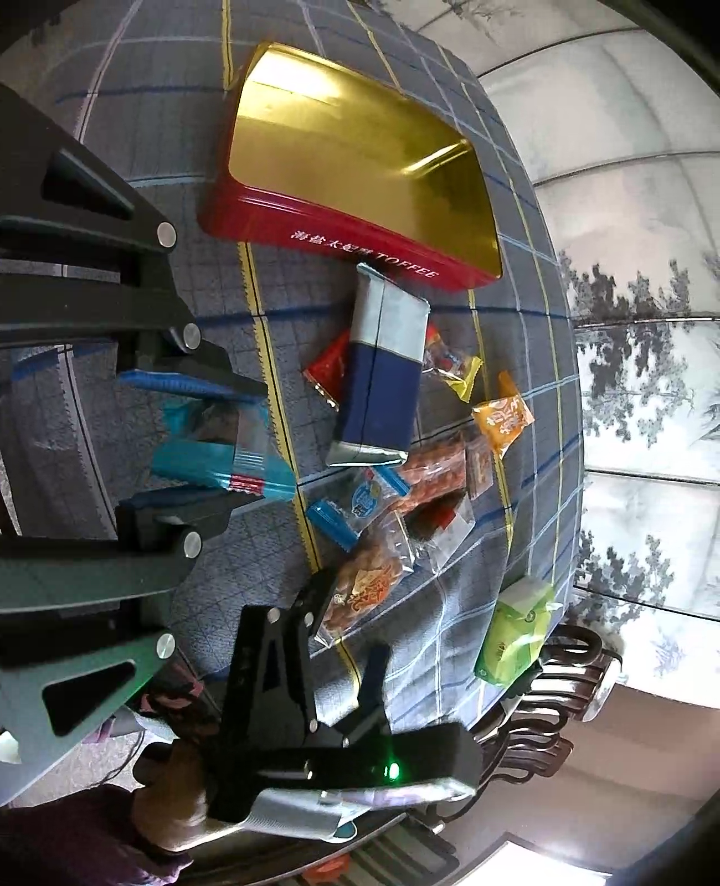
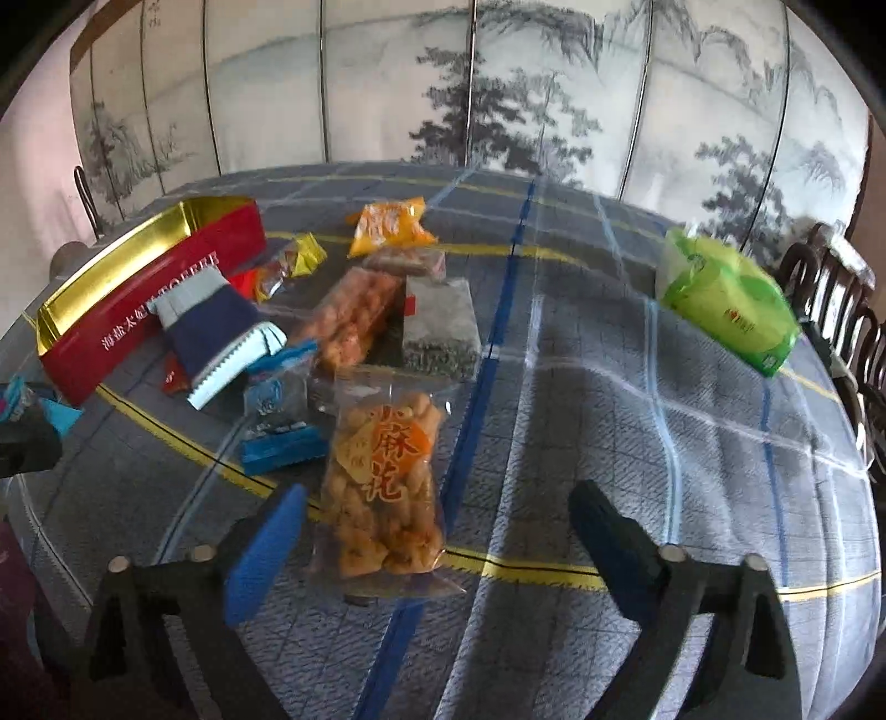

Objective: Organize snacks
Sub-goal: 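Grasp the peanut snack bag with the right gripper while the left gripper holds the candy, then carry the blue candy into the gold tin and open the left gripper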

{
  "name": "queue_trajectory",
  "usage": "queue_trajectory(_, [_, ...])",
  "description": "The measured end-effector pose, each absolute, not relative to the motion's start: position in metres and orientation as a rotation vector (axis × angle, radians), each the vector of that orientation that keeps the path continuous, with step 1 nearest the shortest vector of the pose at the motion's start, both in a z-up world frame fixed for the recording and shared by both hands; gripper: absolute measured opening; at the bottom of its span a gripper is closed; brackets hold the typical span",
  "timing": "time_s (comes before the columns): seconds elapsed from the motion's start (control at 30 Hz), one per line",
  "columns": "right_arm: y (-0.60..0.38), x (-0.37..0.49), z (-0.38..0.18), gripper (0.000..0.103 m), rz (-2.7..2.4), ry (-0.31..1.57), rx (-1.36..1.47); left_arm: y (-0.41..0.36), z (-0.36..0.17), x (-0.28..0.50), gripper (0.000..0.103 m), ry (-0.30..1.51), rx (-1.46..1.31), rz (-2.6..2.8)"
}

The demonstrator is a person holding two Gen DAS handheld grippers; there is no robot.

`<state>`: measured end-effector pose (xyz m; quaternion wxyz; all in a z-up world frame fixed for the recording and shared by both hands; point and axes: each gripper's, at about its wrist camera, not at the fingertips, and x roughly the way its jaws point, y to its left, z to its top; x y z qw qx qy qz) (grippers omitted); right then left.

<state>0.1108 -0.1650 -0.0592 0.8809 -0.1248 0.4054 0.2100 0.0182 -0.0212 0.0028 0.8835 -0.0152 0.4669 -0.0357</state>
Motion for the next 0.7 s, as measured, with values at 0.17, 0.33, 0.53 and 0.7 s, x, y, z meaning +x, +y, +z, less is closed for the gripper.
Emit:
queue_trajectory(0.17, [-0.17, 0.115, -0.061, 0.045, 0.44, 0.87, -0.24, -0.024, 0.005, 0.016, 0.024, 0.955, -0.012, -0.077])
queue_trajectory(0.33, [-0.184, 0.118, -0.059, 0.042, 0.437, 0.881, -0.175, -0.027, 0.009, 0.013, 0.023, 0.941, 0.009, -0.07])
queue_trajectory(0.53, [-0.208, 0.118, -0.049, 0.042, 0.4, 0.832, -0.055, -0.029, 0.012, 0.011, 0.023, 0.927, 0.018, -0.072])
queue_trajectory(0.7, [-0.224, 0.131, -0.045, 0.042, 0.351, 0.817, 0.006, -0.028, 0.016, 0.012, 0.023, 0.92, 0.014, -0.065])
